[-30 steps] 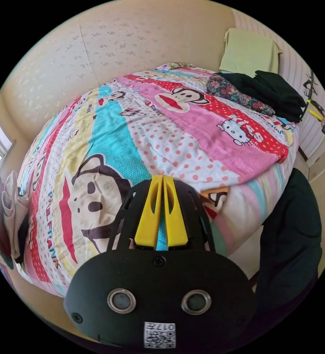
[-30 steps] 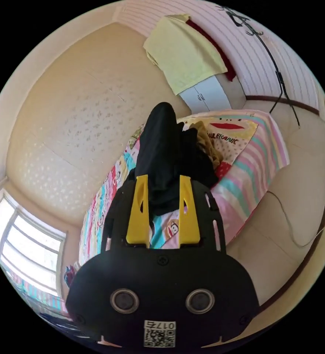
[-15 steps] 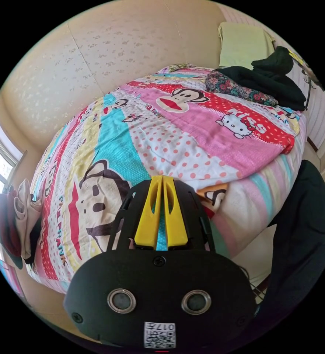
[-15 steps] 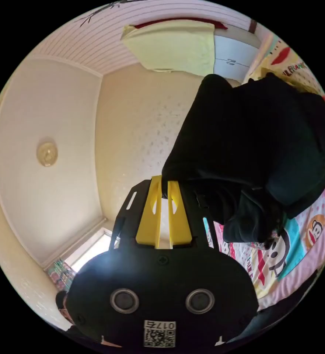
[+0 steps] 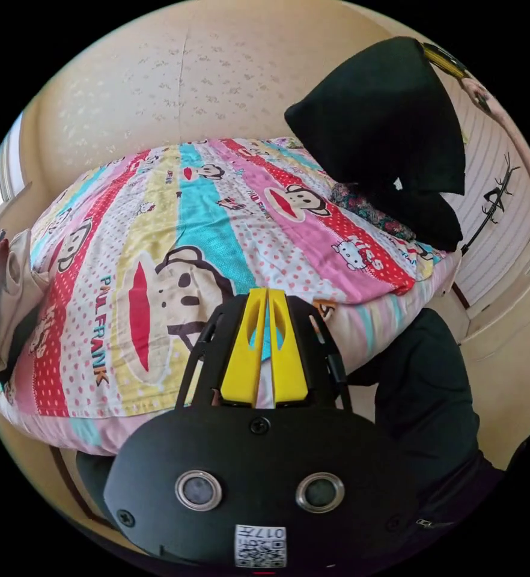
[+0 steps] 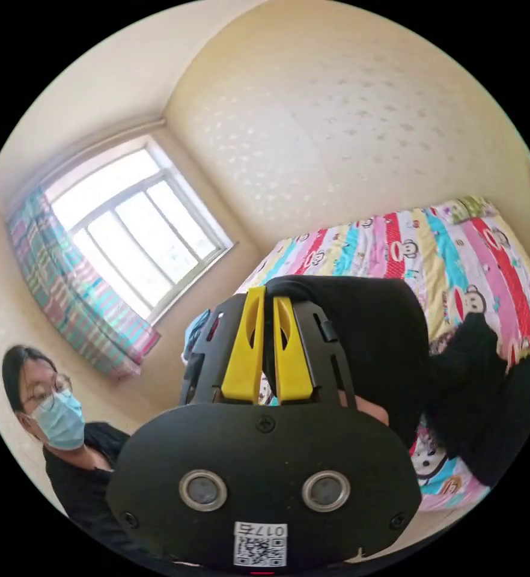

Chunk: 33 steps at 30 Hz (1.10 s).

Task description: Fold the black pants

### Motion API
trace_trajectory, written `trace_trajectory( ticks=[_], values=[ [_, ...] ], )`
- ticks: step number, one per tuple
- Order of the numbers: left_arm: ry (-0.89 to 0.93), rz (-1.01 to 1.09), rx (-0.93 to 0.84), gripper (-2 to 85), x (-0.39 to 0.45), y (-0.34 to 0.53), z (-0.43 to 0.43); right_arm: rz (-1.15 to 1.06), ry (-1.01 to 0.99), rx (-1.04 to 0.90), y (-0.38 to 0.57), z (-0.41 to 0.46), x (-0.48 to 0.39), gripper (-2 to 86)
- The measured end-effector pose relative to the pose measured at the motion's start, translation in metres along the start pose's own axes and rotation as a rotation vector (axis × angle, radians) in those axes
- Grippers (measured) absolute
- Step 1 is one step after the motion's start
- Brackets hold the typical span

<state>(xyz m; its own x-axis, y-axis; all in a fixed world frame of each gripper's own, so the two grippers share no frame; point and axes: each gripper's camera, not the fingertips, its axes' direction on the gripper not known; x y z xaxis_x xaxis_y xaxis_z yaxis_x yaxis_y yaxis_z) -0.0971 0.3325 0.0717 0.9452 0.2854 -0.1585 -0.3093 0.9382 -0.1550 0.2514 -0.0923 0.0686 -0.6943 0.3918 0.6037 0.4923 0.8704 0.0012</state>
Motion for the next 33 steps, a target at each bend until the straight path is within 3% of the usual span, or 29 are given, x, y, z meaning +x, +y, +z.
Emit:
trace_trajectory(
  ticks=[5, 8, 10, 12, 16, 20, 23, 25, 26, 33],
  values=[
    [0.024, -0.105, 0.134, -0.9, -0.037, 0.023, -0.065, 0.116, -0.007, -0.039, 0.019, 0.081, 0.043, 2.9],
    [0.056, -0.174, 0.082, -0.9, -0.065, 0.037, -0.078, 0.247, 0.080, -0.198, 0.075, 0.152, 0.117, 4.4],
    [0.087, -0.195, 0.059, -1.0, -0.078, 0.046, -0.082, 0.325, 0.024, -0.232, 0.134, 0.185, 0.151, 6.0],
    [0.135, -0.208, 0.039, -1.0, -0.088, 0.056, -0.086, 0.333, 0.050, -0.230, 0.166, 0.191, 0.151, 7.4],
    [0.148, -0.191, 0.059, -1.0, -0.082, 0.054, -0.090, 0.222, 0.329, -0.293, 0.217, 0.186, 0.102, 15.1],
    [0.144, -0.072, 0.046, -1.0, -0.044, 0.029, -0.090, 0.183, 0.451, -0.193, 0.263, 0.163, 0.067, 10.3],
    [0.092, 0.034, 0.010, -0.9, -0.005, 0.015, -0.084, 0.305, 0.401, -0.198, 0.292, 0.168, 0.087, 7.2],
    [0.022, 0.107, -0.036, -0.8, 0.022, 0.010, -0.076, 0.413, 0.210, -0.267, 0.307, 0.195, 0.113, 7.8],
    [-0.038, 0.155, -0.080, -0.7, 0.038, 0.008, -0.068, 0.430, 0.208, -0.276, 0.310, 0.202, 0.116, 8.1],
    [-0.368, 0.282, -0.195, -0.6, 0.082, 0.010, -0.042, 0.477, 0.435, -0.145, 0.307, 0.230, 0.067, 9.6]
  ],
)
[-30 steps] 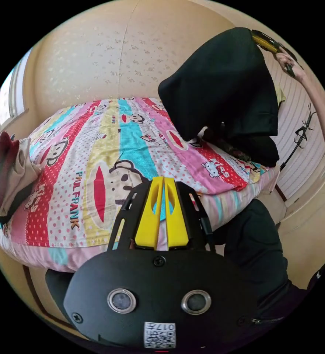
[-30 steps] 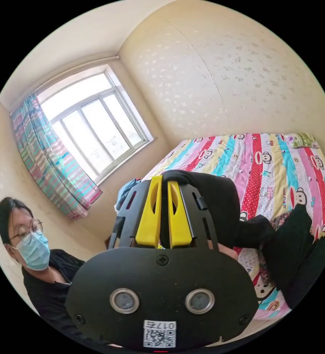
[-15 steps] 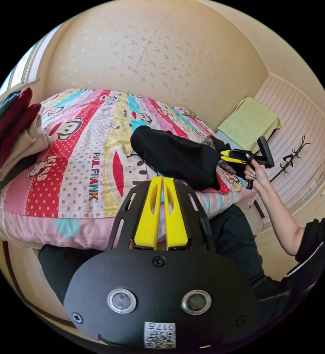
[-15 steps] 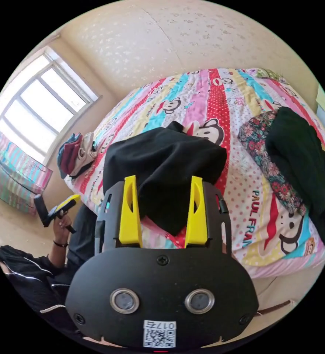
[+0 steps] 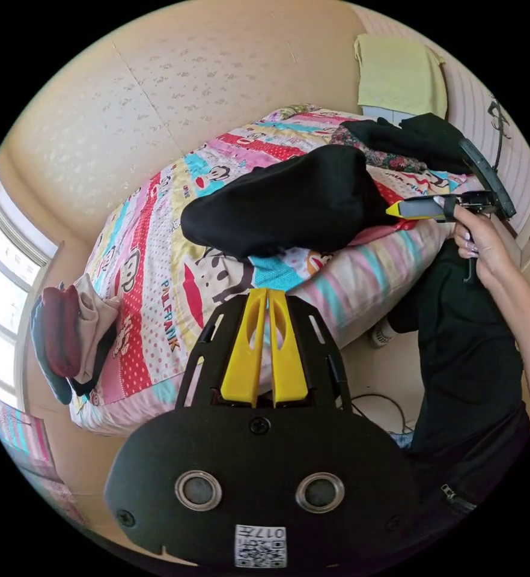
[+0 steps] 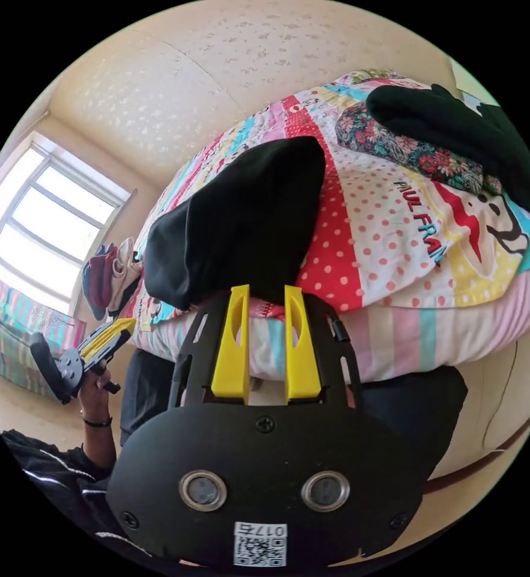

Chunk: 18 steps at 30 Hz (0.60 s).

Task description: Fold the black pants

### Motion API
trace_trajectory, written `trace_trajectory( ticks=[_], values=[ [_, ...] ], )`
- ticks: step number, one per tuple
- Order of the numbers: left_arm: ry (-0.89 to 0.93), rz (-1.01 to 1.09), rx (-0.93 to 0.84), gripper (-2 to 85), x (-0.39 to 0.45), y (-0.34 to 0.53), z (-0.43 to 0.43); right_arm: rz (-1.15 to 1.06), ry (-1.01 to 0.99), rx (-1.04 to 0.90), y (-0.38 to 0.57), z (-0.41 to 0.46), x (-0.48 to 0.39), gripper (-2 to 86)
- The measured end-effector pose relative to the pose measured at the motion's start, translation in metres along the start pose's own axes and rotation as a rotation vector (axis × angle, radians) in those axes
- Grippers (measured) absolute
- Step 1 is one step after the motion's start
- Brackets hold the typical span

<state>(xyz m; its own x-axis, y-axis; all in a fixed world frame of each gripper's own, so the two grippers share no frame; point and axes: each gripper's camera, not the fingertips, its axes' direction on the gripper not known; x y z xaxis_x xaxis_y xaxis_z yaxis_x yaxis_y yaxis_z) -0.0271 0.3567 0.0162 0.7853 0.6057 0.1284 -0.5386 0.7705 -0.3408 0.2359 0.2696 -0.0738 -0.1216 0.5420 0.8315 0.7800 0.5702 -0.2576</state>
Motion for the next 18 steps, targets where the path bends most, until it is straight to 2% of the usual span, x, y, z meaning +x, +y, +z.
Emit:
trace_trajectory(
  ticks=[8, 10, 12, 16, 18],
  values=[
    [0.115, 0.003, -0.111, -0.5, -0.015, -0.015, 0.017, -0.482, 0.398, 0.040, 0.023, 0.018, -0.103, 6.8],
    [0.140, -0.007, -0.119, -0.5, -0.019, -0.016, 0.022, -0.590, 0.637, 0.109, 0.034, 0.030, -0.128, 5.1],
    [0.179, -0.021, -0.132, -0.5, -0.024, -0.019, 0.030, -0.664, 0.725, 0.130, 0.038, 0.039, -0.142, 4.2],
    [0.258, -0.040, -0.143, -0.5, -0.030, -0.024, 0.039, -0.720, 0.465, 0.008, 0.030, 0.044, -0.163, 4.9],
    [0.288, -0.050, -0.140, -0.5, -0.035, -0.024, 0.042, -0.686, 0.537, 0.023, 0.030, 0.049, -0.167, 7.1]
  ],
)
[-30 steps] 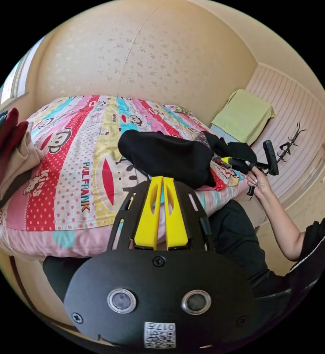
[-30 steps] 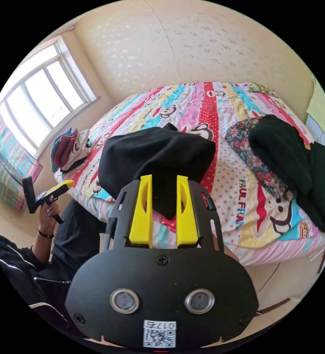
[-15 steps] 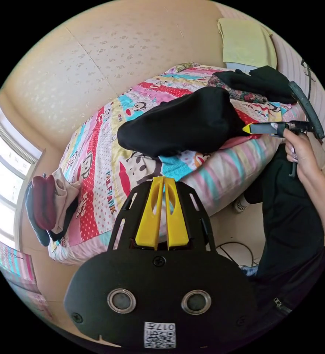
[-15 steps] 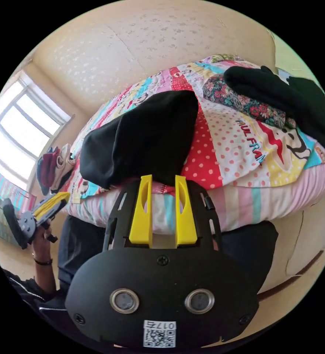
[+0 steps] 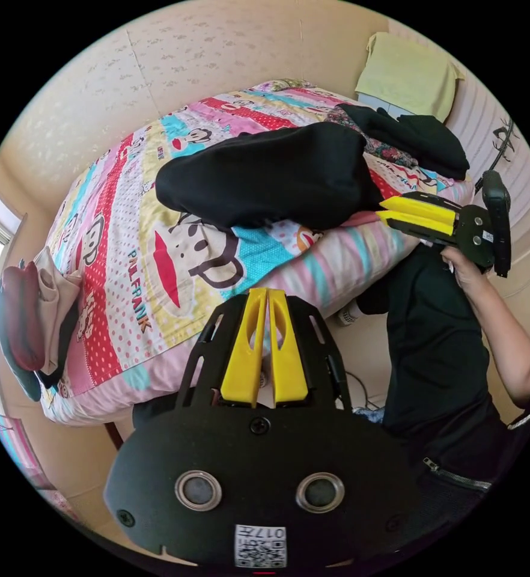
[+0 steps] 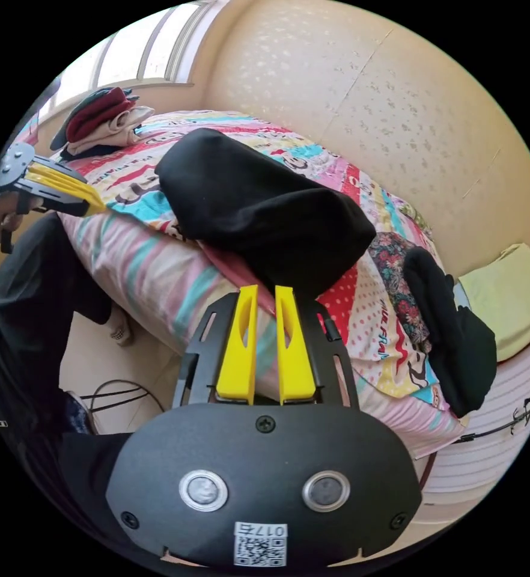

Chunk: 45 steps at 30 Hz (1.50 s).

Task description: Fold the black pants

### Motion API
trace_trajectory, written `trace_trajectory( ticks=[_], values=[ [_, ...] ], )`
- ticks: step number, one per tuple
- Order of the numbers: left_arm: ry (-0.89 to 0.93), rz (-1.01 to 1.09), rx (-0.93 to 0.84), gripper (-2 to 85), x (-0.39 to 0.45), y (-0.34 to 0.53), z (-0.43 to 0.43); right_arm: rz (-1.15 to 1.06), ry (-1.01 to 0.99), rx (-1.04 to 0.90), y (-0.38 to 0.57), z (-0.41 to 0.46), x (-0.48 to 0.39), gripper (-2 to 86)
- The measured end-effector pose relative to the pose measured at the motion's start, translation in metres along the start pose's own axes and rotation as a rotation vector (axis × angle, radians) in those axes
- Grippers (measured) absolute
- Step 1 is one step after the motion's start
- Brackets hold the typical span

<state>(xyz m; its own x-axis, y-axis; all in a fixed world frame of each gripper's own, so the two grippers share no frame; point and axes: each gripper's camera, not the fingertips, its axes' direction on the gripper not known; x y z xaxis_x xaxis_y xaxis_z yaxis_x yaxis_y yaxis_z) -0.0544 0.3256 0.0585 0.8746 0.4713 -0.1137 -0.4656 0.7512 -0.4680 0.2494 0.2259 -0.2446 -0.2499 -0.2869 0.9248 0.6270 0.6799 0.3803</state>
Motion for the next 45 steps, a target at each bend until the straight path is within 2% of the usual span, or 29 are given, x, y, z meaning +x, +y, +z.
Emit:
trace_trajectory(
  ticks=[2, 14, 18, 23, 29, 33, 36, 39, 41, 45],
  values=[
    [0.001, -0.008, 0.002, -0.5, -0.005, 0.000, 0.001, 0.017, 0.066, 0.008, -0.001, 0.003, -0.003, 7.8],
    [0.091, -0.060, 0.027, -0.5, -0.044, -0.001, 0.010, -0.095, 0.140, -0.059, -0.031, 0.027, -0.011, 4.9],
    [0.077, -0.043, 0.032, -0.5, -0.052, 0.000, 0.013, -0.104, 0.239, 0.008, -0.039, 0.006, -0.018, 2.4],
    [0.120, -0.011, 0.100, -0.5, -0.065, 0.005, 0.009, 0.005, 0.078, 0.205, -0.071, -0.072, 0.031, 1.2],
    [0.254, -0.014, 0.233, -0.4, -0.091, 0.008, -0.015, -0.107, 0.118, 0.449, -0.157, -0.192, 0.077, 0.7],
    [0.309, -0.019, 0.359, -0.5, -0.110, 0.020, -0.050, -0.099, -0.034, 0.636, -0.206, -0.280, 0.119, 0.6],
    [0.364, -0.016, 0.431, -0.5, -0.127, 0.031, -0.074, -0.165, -0.032, 0.615, -0.231, -0.303, 0.116, 0.7],
    [0.475, -0.025, 0.550, -0.5, -0.149, 0.049, -0.095, -0.195, 0.040, 0.563, -0.242, -0.288, 0.095, 0.6],
    [0.496, -0.047, 0.599, -0.4, -0.160, 0.059, -0.103, -0.210, 0.009, 0.556, -0.241, -0.275, 0.087, 0.6],
    [0.478, -0.035, 0.586, 1.7, -0.168, 0.065, -0.098, -0.144, -0.079, 0.515, -0.240, -0.250, 0.097, 0.7]
  ],
)
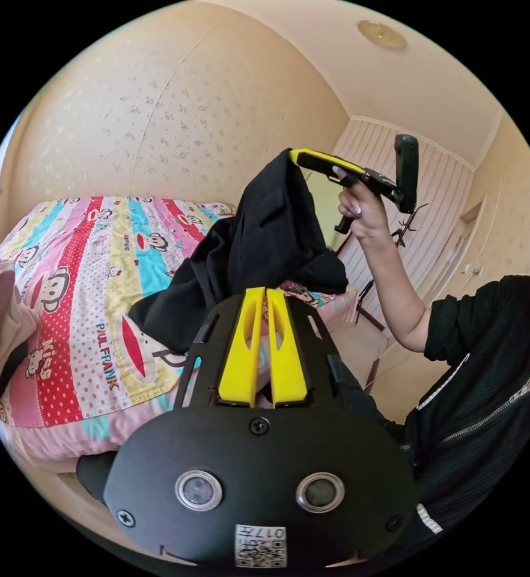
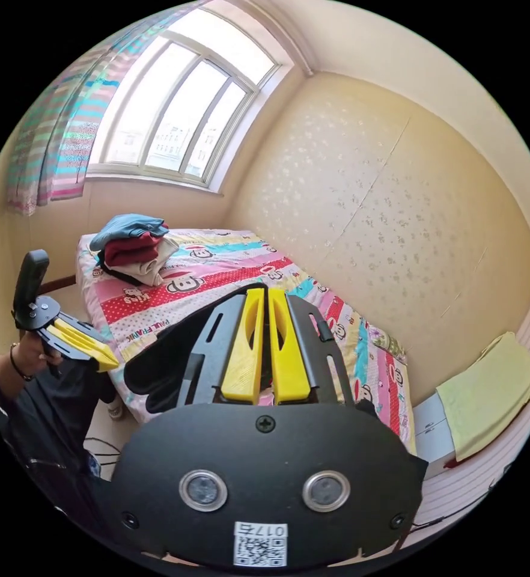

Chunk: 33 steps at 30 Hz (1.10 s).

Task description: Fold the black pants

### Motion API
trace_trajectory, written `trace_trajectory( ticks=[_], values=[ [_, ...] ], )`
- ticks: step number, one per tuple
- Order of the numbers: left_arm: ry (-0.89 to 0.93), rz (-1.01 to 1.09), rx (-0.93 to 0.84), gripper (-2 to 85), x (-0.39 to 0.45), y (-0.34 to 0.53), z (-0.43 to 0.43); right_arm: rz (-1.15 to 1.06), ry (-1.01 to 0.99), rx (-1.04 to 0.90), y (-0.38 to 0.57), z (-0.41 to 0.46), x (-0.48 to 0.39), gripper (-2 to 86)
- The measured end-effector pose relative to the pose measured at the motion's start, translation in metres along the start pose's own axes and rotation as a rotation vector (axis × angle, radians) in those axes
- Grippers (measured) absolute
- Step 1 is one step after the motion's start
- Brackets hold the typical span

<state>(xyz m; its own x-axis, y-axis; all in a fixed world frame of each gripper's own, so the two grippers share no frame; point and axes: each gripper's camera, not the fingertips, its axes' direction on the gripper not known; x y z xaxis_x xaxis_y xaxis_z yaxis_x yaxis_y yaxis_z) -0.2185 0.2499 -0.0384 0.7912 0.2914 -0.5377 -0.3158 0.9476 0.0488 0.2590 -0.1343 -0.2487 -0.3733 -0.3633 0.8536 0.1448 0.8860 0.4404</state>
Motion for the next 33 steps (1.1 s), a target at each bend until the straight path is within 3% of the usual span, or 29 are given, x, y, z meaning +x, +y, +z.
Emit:
trace_trajectory(
  ticks=[8, 23, 28, 33],
  values=[
    [-0.111, 0.034, 0.048, 11.2, 0.009, 0.002, 0.020, 0.028, -0.078, 0.017, 0.010, -0.007, 0.035, 0.8],
    [-0.094, 0.002, 0.109, 4.0, -0.017, -0.044, 0.036, 0.227, -0.187, 0.032, 0.090, -0.014, 0.166, 1.0],
    [-0.086, 0.060, 0.082, 1.5, -0.016, -0.086, 0.051, 0.455, -0.170, 0.268, 0.214, -0.047, 0.204, 1.3],
    [-0.098, 0.157, 0.040, 0.4, 0.010, -0.117, 0.088, 0.790, -0.355, 0.252, 0.366, -0.012, 0.182, 8.0]
  ],
)
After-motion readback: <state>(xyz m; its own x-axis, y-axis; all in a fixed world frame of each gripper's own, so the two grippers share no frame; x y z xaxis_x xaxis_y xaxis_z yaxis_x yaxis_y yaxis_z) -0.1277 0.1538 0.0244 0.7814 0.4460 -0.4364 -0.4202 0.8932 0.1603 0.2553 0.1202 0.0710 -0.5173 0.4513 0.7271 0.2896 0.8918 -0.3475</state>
